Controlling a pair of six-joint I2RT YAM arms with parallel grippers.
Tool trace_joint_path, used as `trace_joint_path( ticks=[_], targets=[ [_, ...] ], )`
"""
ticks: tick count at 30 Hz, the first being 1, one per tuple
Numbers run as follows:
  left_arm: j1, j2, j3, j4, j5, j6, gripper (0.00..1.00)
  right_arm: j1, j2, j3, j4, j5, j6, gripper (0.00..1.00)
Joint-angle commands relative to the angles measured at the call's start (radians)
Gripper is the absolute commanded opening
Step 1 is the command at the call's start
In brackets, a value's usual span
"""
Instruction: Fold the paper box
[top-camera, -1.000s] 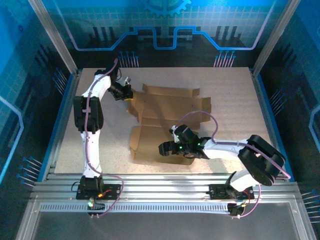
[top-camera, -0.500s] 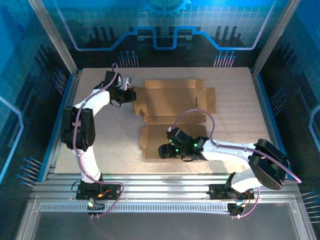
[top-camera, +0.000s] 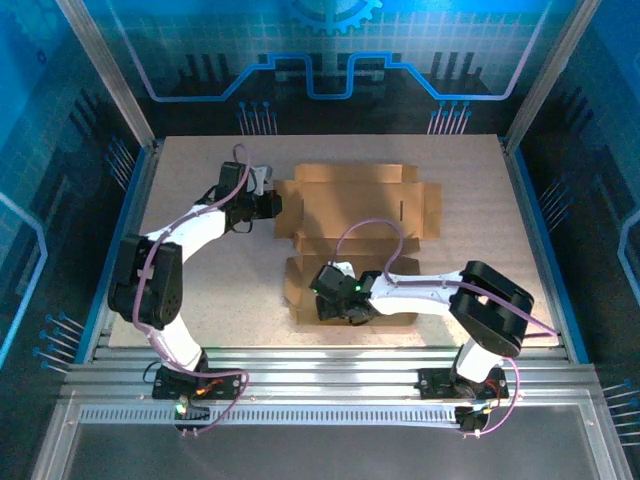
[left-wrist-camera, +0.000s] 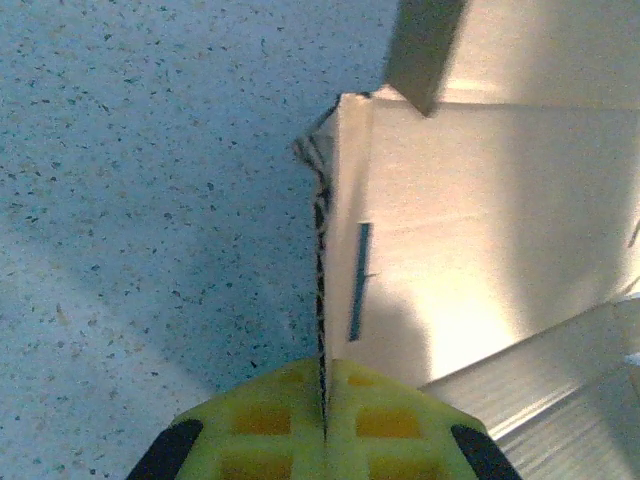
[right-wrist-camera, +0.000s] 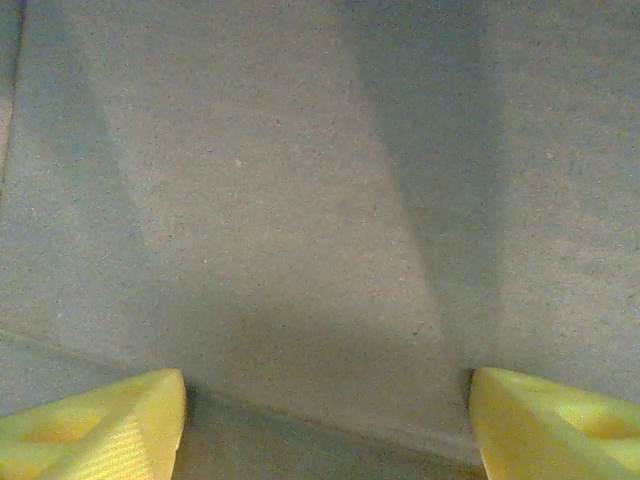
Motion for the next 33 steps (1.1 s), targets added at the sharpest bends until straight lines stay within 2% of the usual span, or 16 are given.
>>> trace_joint_path(
  ticks=[1, 8, 21, 24, 27, 31, 33],
  targets=[
    [-0.016, -0.053, -0.060, 0.046, -0.035, -0.008, 0.05, 0.018, 0.054, 0.030, -0.036, 0.016, 0.056, 0.74],
    [-0.051, -0.062, -0.086, -0.012, -0.097, 0.020, 0.05, 0.014, 0.057, 0.037, 0.004, 0.019, 0.060, 0.72],
    [-0.170, -0.106, -0.104, -0.041, -0.232, -0.042, 0.04, 0.007, 0.058, 0.039, 0.067, -0.052, 0.060, 0.69],
    [-0.194, -0.119, -0.148, 0.047, -0.274, -0.033, 0.02, 0.020, 0.062, 0.074, 0.037, -0.028, 0.075, 0.70],
    [-0.197, -0.123, -0.218, 0.189, -0.267, -0.060, 0.02, 0.031, 0.073, 0.108, 0.009, 0.008, 0.093, 0.70],
    [-0.203, -0.094, -0.222, 0.228, -0.243, -0.083, 0.03, 0.036, 0.095, 0.136, 0.003, 0.016, 0.099, 0.71],
    [-0.214, -0.091, -0.228, 0.245, -0.269, -0.088, 0.03, 0.040, 0.110, 0.151, -0.012, 0.012, 0.103, 0.71]
  ],
)
